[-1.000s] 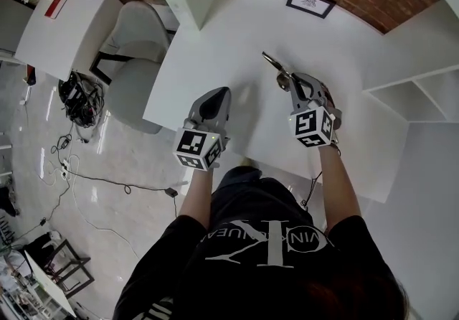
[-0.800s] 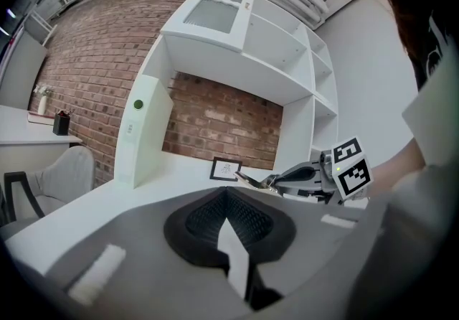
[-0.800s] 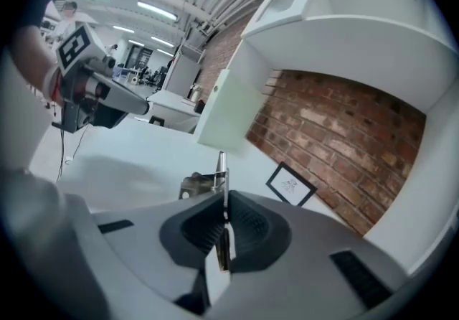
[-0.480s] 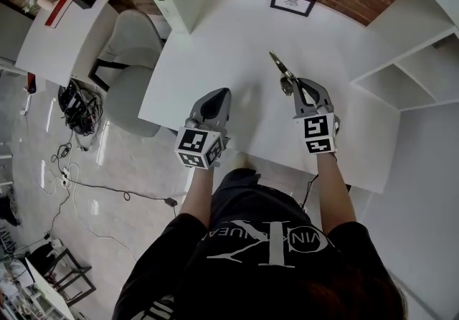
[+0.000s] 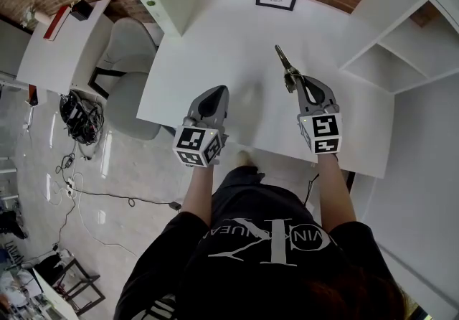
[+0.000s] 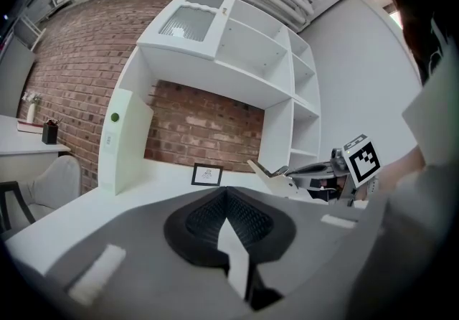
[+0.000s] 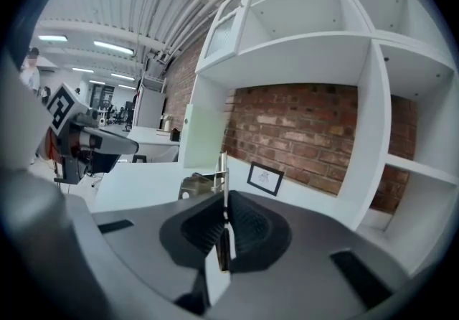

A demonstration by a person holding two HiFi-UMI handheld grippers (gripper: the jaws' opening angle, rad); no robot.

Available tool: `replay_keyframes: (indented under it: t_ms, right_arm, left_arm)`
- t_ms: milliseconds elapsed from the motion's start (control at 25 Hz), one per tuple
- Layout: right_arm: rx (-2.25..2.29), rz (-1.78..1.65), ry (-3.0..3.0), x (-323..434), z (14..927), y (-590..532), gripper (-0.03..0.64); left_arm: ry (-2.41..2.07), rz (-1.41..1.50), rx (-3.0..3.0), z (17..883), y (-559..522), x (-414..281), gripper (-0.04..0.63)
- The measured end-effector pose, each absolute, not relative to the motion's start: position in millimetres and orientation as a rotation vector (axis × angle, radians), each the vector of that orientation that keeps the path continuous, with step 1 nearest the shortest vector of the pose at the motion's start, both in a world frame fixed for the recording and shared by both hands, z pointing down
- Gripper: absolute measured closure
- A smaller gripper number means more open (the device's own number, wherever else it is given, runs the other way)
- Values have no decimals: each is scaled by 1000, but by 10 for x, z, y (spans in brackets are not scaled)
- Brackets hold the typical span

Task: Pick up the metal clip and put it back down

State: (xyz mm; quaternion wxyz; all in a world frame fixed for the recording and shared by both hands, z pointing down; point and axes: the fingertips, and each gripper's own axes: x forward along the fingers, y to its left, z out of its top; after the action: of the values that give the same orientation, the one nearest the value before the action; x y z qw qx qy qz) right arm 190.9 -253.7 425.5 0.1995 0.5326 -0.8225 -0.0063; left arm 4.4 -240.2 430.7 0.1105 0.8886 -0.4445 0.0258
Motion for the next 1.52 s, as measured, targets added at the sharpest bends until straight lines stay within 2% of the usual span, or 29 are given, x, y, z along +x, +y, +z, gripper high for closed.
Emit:
replay_keyframes:
  t_ms: [1520]
  right_arm:
    - [1811,11,-2337,2315,3685,-724,601]
  left_arm:
    - [-1262,11,2687,3965,-955,72,591]
